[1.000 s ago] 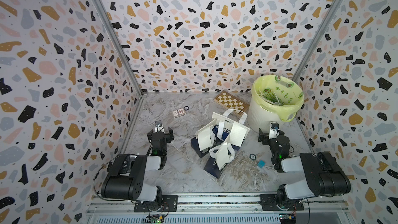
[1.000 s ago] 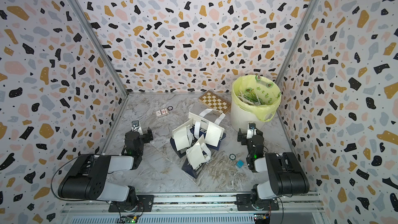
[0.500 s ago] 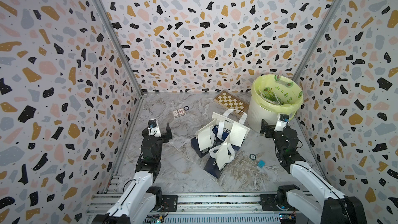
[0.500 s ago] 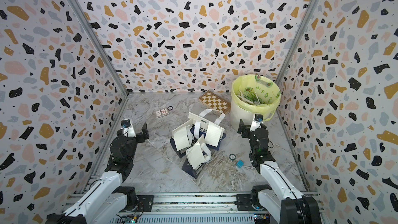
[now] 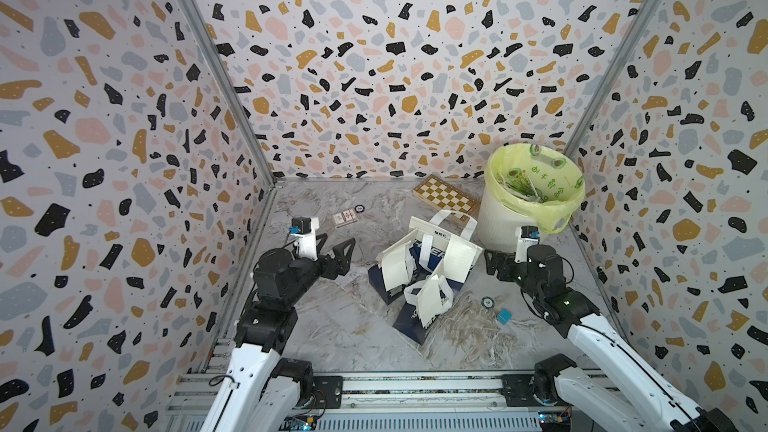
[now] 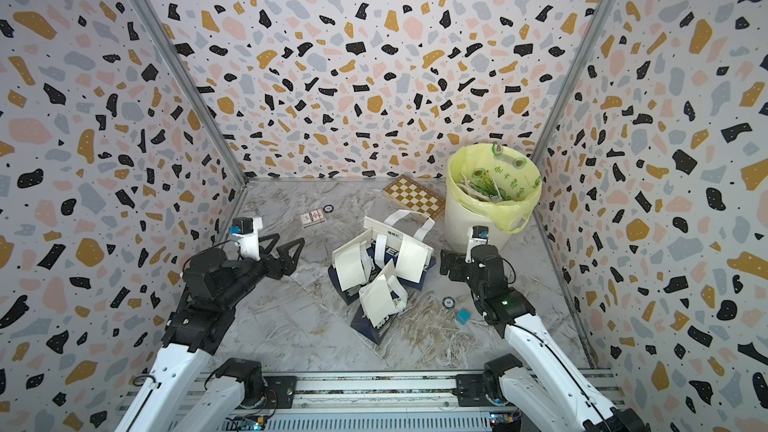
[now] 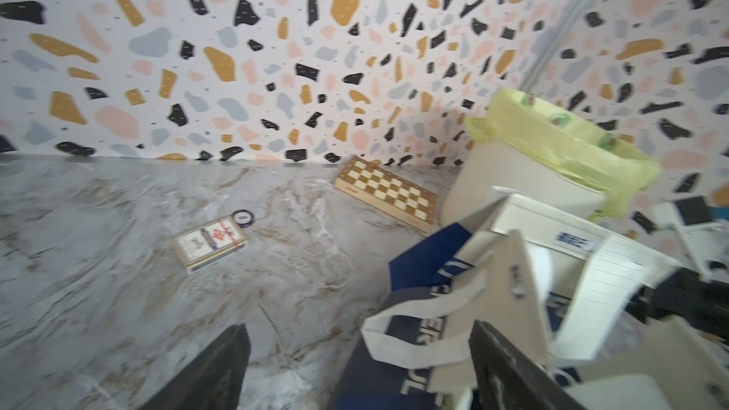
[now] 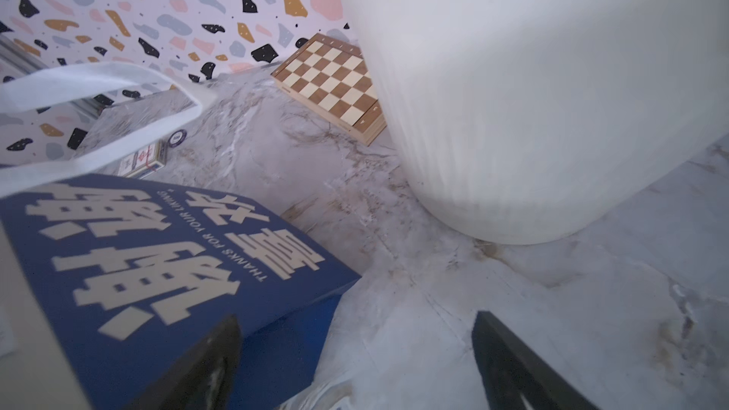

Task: Shred takeout receipts and throw away
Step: Pick up the takeout bag at the center of the board.

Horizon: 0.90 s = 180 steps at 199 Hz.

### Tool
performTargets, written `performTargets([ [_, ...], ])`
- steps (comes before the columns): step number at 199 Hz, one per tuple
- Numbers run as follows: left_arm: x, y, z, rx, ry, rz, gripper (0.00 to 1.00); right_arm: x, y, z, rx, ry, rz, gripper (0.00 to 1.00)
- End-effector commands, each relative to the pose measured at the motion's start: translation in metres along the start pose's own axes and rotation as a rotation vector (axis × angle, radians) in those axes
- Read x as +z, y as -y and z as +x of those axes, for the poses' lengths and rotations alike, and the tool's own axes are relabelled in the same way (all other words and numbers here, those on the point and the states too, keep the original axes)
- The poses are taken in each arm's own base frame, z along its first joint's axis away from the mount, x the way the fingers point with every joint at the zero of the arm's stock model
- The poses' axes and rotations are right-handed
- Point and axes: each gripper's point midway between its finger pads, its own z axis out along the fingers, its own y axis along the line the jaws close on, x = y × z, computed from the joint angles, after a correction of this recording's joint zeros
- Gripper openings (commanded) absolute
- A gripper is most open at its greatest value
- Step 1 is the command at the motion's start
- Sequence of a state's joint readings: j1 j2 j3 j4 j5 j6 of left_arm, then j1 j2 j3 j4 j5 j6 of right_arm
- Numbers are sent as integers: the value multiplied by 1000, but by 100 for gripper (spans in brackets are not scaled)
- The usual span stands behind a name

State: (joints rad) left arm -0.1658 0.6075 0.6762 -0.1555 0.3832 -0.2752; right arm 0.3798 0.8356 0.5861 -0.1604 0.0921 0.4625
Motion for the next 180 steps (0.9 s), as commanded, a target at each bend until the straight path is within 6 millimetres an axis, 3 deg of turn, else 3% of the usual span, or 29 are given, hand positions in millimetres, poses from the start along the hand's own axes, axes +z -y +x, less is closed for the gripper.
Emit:
performTargets([
  [1,-30,52,3,-5,-57,214,89,-13,-1,-14,0,5,33,93],
  [36,-63,100,11,4,-136,436,89,-25,-17,-42,-99,35,-7,93],
  [64,-69,116,21,27,-176,524,89,-38,-35,-56,-168,54,-85,93],
  [93,-58,129,48,78,-268,576,85,-56,-55,-73,-281,122,-172,93],
  [128,-38,159,75,213,-326,621,84,-80,-76,-94,-369,202,-267,93],
  [180,-8,195,89,278,-261,624,80,-96,-76,-96,-390,227,-277,93],
])
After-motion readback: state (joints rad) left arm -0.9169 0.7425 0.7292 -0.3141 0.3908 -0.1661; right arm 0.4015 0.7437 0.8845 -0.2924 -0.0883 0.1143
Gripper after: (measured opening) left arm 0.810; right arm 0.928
